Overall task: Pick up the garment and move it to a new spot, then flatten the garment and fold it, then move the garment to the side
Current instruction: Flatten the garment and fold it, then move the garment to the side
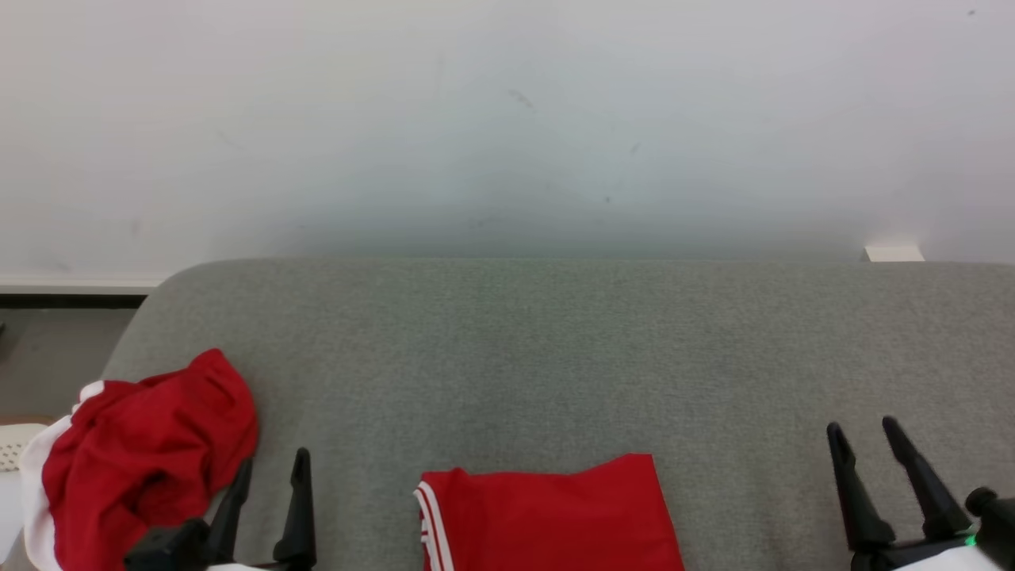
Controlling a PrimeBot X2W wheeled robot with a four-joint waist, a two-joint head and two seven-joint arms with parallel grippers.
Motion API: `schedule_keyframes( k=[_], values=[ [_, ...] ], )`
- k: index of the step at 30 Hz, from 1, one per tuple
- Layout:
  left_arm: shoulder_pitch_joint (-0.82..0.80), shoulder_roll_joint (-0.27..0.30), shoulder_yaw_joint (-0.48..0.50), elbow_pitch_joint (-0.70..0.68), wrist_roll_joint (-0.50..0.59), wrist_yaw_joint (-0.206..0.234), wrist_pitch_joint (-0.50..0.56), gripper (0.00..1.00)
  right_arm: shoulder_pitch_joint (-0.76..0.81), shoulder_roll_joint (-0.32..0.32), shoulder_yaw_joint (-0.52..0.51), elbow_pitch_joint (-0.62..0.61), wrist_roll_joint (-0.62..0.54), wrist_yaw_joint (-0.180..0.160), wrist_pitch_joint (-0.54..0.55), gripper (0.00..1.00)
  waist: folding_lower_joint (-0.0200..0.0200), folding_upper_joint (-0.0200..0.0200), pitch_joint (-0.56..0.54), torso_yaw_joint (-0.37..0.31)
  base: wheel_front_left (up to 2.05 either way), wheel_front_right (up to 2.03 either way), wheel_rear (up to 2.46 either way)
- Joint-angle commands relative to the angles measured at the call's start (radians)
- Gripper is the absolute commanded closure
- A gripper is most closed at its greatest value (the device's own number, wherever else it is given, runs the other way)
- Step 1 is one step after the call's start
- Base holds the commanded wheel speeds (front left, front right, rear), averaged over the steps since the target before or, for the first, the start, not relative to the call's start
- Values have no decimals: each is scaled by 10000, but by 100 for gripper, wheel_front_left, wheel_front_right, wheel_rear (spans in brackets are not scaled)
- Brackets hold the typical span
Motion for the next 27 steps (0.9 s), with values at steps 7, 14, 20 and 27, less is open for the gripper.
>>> schedule_keyframes(
  k=[7, 14, 20, 27],
  values=[
    [163, -78, 162, 23, 357, -175, 3, 0, 438, 590, -97, 714, -579, -15, -221, 0, 0, 0, 9, -415, 0, 0, 0],
    [151, -137, 235, 67, 504, -276, 1, 0, 164, 691, 125, 1004, -656, -17, -285, 0, 0, 0, 17, -519, 0, 0, 0],
    [55, -156, 142, 170, 598, -334, 1, 0, -128, 760, 712, 1410, -480, -17, -66, 0, 0, 0, 18, -339, 0, 0, 0],
    [-65, -177, -37, 305, 592, -392, 3, 0, -846, 1098, 1979, 2260, -239, -17, 805, 0, 0, 0, 29, 148, 0, 0, 0]
  ],
)
